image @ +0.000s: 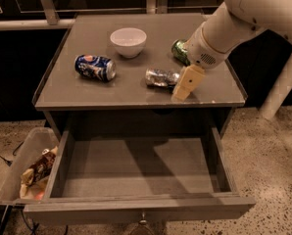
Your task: Place redbull can into top drawer
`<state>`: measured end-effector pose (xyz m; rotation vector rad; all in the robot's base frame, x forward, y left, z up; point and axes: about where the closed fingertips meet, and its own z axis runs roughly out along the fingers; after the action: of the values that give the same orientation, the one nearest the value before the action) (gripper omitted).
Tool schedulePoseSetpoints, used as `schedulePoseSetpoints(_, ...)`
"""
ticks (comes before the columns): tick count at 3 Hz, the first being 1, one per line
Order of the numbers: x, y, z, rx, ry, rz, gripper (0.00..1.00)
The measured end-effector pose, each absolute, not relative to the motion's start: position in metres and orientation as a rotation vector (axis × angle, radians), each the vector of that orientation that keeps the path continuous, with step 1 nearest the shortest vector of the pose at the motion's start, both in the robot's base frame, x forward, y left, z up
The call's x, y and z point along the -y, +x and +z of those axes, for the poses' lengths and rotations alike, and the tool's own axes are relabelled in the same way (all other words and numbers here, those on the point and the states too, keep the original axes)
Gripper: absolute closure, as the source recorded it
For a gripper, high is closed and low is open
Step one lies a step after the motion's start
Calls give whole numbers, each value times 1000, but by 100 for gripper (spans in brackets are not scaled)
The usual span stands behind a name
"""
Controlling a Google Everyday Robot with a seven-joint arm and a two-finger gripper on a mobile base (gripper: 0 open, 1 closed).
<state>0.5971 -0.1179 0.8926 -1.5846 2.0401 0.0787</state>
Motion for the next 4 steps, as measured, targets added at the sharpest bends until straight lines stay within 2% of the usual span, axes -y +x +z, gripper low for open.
schedulePoseSetpoints(4, 94, 634, 845, -2108, -1580, 215, 0)
